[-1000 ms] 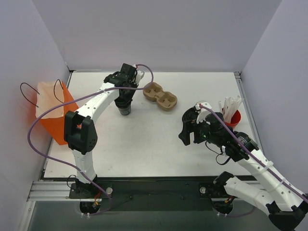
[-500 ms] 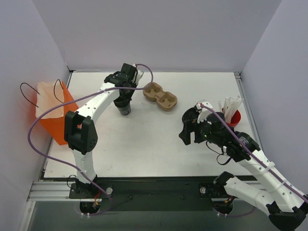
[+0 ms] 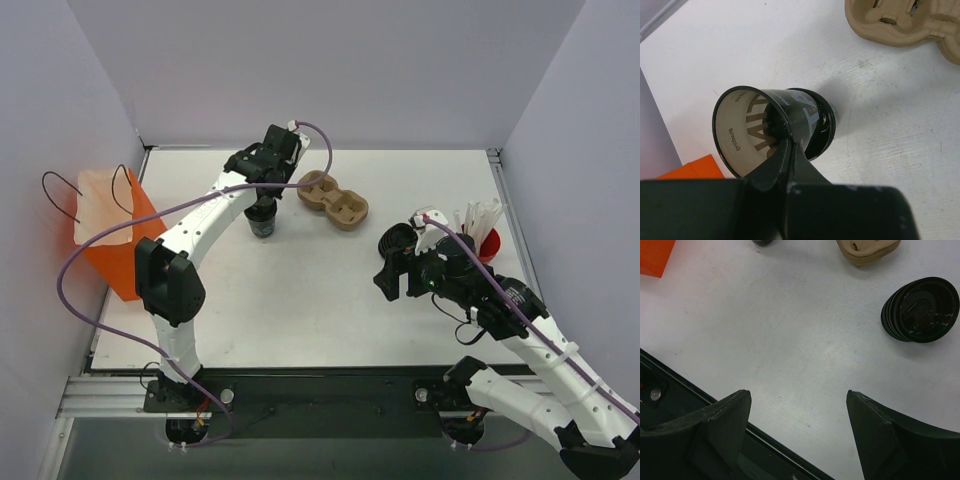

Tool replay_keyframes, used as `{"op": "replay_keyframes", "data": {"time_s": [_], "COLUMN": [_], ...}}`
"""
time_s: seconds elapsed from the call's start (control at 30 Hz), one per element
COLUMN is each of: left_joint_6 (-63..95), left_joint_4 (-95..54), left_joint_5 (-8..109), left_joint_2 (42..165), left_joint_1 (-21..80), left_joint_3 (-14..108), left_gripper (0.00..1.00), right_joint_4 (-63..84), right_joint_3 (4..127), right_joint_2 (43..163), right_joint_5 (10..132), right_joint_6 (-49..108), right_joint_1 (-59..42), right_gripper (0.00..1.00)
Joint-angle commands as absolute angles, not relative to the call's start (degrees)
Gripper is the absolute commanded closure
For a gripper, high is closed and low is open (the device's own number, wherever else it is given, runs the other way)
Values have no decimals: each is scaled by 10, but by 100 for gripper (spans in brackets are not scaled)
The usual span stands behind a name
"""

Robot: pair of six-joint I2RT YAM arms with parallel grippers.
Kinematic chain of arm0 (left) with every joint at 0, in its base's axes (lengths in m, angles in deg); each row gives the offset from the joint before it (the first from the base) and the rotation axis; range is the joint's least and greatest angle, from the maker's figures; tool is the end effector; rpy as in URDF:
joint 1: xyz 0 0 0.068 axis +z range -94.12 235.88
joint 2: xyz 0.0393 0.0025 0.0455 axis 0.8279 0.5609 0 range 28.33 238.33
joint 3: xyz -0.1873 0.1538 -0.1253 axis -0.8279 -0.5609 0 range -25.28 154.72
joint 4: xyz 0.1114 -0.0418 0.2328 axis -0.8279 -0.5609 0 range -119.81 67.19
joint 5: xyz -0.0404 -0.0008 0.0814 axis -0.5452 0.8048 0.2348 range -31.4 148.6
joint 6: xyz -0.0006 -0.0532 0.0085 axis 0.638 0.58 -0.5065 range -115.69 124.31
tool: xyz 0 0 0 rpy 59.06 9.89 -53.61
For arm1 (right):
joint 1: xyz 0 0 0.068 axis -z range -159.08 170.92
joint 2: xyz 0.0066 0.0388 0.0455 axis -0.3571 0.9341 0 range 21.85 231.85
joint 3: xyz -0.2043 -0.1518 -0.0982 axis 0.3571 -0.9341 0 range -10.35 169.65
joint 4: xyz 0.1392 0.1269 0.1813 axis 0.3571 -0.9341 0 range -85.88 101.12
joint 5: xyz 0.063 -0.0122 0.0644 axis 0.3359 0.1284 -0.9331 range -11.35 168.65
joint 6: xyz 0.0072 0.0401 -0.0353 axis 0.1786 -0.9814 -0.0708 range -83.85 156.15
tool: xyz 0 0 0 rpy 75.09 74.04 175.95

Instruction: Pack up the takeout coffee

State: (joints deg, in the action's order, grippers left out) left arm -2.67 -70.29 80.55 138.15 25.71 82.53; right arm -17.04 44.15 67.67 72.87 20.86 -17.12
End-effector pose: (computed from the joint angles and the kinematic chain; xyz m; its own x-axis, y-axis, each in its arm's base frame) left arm 0.3749 -0.2025 0.3319 -0.6213 0.4915 -0.6103 0.3342 0.8706 0.3610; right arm 0.1335 0.1090 0.3626 -0.4347 -0.0071 -0.9005 -0.5942 0.7536 0.2809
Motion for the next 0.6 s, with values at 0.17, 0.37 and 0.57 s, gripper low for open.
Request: {"op": "replay_keyframes", "data": {"time_s": [0.17,0.37,0.57], "left_joint_6": [-31,-18,81], "left_joint_4": [-690,-712,-729], "left_joint_5": [839,850,878], "left_joint_2": [1278,1231,1197], "left_joint_1": [238,156,50], "left_joint_3": [830,773,682], "left_gripper": [100,100,100], "right_joint_4": [-183,-193,-205], "right_joint_3": [477,465,460], "right_joint_2": [651,613,573], "right_joint_5": [738,752,755], "right_joint_6": [204,182,166], "right_joint_1": [-176,-175,-175], "right_gripper": [21,21,21]}}
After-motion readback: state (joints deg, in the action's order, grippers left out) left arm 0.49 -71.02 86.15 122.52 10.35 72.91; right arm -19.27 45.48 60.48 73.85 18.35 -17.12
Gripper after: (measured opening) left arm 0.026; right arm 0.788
